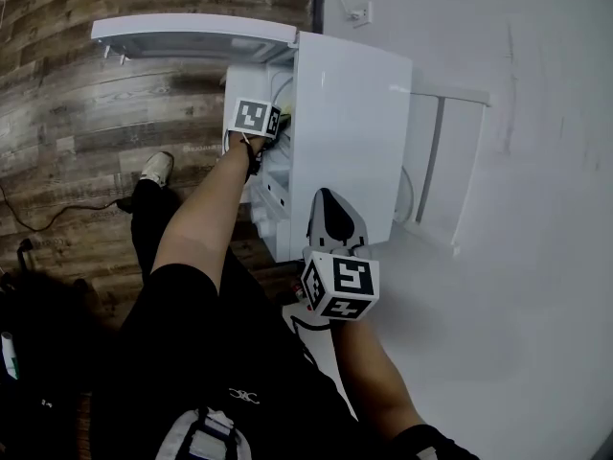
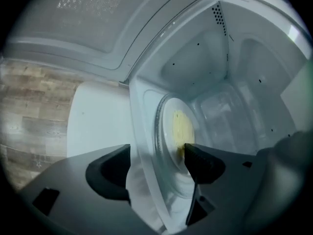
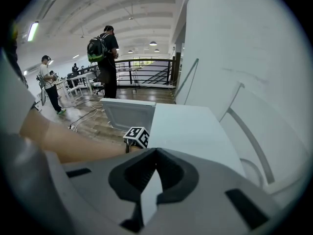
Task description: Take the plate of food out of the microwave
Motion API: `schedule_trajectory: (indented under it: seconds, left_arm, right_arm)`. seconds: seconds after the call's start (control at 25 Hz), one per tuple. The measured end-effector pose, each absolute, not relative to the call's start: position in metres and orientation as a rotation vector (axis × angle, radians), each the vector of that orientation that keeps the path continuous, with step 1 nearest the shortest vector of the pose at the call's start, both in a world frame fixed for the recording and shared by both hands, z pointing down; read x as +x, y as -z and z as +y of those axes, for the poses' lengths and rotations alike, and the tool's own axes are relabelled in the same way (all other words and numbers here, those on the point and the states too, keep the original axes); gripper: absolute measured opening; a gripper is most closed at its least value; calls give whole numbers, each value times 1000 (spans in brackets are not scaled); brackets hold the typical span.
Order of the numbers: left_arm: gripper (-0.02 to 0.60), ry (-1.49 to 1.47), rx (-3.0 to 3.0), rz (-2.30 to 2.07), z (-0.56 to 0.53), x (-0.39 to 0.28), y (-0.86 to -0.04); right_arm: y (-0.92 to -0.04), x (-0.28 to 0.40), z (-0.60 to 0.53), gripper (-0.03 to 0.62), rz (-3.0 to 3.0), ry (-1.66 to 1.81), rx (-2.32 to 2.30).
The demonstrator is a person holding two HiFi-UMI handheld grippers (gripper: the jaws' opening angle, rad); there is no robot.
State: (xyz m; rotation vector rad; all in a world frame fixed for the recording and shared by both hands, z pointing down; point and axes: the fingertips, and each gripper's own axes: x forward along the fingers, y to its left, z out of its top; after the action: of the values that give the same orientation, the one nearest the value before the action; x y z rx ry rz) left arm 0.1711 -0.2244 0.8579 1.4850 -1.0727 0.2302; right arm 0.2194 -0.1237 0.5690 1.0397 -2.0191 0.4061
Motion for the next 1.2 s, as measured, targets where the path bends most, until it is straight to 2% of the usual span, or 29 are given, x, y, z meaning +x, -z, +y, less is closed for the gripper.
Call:
schedule_trajectory:
  seconds: [0.12,0.4,0.44,0.48,0.52,0.88,1.2]
  left_arm:
    - [340,-227,1476,-1003,-218,171,-860]
    - [207,-66,1422,-869,-195,164,-852]
    - [169,-23,1426,-848,-195,164,-848]
    - [78,24,1428,-826,-195,166,-844]
    - [38,65,1426,-809,-195,167,-841]
    - [14,301,1365,-722,-182,161,-831]
    - [14,496,1353,-736,-163,129,-798]
  right_arm:
    - [-570,220,-123,12,-2021,-407,1030]
    - [-572,206,-123,12,-2042,-421,1001]
    - [-571,203,-123,12,-2044,-420,997]
    - [-571,201,-124,12,-2046,-420,994]
    - [-571,198,-125,12,-2048,-420,991]
    - [-572,191,-132,12,-2045,-424,994]
    - [-564,176,-139,12,-2101,-525,1040]
